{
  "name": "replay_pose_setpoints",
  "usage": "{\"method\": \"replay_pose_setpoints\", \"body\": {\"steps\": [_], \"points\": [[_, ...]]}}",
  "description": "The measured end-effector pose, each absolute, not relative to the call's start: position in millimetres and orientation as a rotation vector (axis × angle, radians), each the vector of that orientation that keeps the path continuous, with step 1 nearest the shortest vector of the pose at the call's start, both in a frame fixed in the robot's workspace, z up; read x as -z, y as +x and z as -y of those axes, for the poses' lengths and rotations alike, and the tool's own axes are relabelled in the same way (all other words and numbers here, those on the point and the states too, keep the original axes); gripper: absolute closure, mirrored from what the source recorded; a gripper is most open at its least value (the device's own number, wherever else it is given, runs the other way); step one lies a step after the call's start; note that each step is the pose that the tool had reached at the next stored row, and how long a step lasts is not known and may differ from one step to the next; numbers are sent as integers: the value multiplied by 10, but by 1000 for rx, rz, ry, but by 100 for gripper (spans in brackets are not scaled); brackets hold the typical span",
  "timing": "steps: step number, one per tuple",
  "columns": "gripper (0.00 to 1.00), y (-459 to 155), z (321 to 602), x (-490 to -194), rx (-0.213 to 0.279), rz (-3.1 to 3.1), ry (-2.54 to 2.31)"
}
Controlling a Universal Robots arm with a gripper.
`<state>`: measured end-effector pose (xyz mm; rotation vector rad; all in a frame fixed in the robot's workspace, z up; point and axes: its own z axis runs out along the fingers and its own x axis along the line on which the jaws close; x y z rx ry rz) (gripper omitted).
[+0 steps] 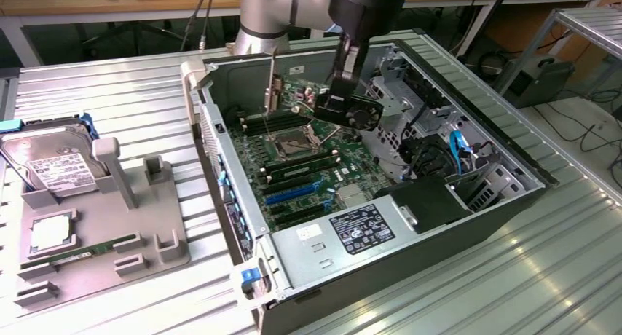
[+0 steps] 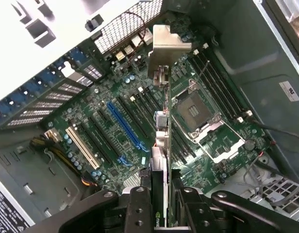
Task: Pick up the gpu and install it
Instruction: 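Insert the gpu into the slot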
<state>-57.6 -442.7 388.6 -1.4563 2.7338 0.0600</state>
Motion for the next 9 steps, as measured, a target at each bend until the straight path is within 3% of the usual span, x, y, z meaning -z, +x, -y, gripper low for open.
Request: {"method": "replay_pose_setpoints", "body": {"steps": [9], "points": [[74,-576,4427,-3816,-63,-2603,-1678]]}}
